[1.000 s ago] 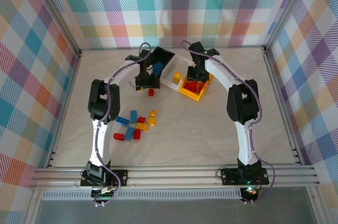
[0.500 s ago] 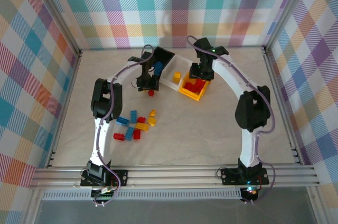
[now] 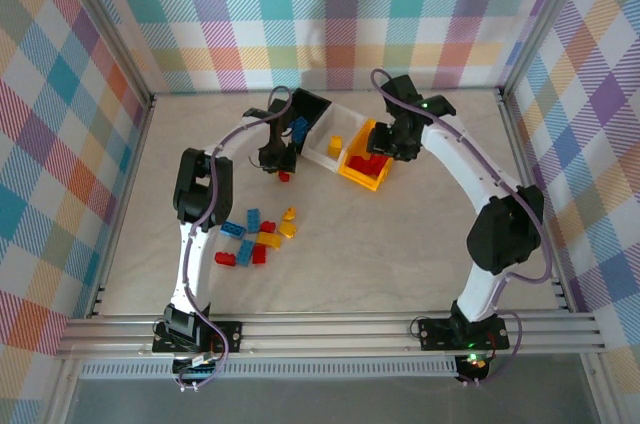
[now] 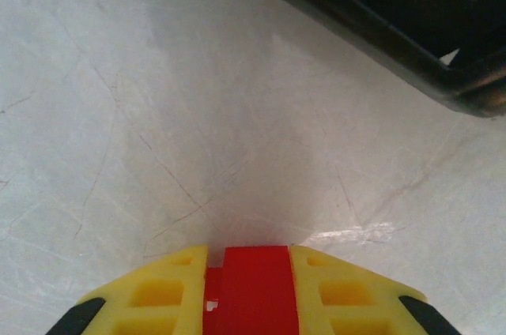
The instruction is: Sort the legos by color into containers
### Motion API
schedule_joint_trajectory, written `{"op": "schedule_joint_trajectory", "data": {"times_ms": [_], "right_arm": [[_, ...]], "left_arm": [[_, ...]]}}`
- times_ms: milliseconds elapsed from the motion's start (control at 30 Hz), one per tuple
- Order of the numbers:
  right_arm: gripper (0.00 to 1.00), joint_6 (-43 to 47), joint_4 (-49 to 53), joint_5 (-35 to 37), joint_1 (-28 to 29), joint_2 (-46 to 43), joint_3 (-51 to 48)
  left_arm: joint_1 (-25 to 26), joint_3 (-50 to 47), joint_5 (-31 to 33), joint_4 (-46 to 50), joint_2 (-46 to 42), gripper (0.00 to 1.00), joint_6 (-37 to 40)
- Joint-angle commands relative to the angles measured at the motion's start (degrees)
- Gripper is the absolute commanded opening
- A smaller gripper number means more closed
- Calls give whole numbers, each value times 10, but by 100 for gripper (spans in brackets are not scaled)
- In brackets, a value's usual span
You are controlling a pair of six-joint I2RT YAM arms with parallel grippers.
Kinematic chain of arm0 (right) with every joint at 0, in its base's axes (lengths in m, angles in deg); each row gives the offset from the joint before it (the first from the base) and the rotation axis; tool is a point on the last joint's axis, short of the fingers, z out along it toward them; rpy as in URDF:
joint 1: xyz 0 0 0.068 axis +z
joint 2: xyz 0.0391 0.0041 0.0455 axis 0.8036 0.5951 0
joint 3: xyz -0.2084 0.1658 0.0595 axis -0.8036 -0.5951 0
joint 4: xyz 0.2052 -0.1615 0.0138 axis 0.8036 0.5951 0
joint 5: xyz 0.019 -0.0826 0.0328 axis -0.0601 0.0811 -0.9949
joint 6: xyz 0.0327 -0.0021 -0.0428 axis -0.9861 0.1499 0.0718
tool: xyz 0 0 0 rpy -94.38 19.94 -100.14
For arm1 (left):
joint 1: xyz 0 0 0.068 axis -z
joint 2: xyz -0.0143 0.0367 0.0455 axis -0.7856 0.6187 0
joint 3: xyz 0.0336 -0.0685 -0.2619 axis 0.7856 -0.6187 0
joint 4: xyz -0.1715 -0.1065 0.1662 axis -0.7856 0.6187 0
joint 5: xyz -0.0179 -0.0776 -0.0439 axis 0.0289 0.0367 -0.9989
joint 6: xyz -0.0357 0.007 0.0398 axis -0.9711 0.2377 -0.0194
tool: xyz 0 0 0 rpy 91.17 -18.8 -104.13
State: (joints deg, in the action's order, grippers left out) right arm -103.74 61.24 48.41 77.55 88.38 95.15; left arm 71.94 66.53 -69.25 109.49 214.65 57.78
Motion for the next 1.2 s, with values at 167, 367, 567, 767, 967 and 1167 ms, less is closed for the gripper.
{"op": "schedule_joint_trajectory", "data": {"times_ms": [167,367,567,767,967,1167], "right_arm": [[51,-34,-11,-5,5,-78,-70],[54,-59,-37,-16,4,-178,-184],[54,-76,-45,-38,3,-261,-259],[54,-82,-51,-73,3,-327,-299],[54,-97,-39,-77,3,-394,-329],[55,-93,-24,-74,3,-416,-340]], "left_arm": [[31,3,-3,33,-103,18,-35],[100,77,-70,16,-107,19,-82],[150,176,-111,-7,-29,19,-100],[174,273,-124,-40,57,20,-100],[175,334,-120,-58,128,21,-94],[178,356,-113,-59,149,33,-92]]}}
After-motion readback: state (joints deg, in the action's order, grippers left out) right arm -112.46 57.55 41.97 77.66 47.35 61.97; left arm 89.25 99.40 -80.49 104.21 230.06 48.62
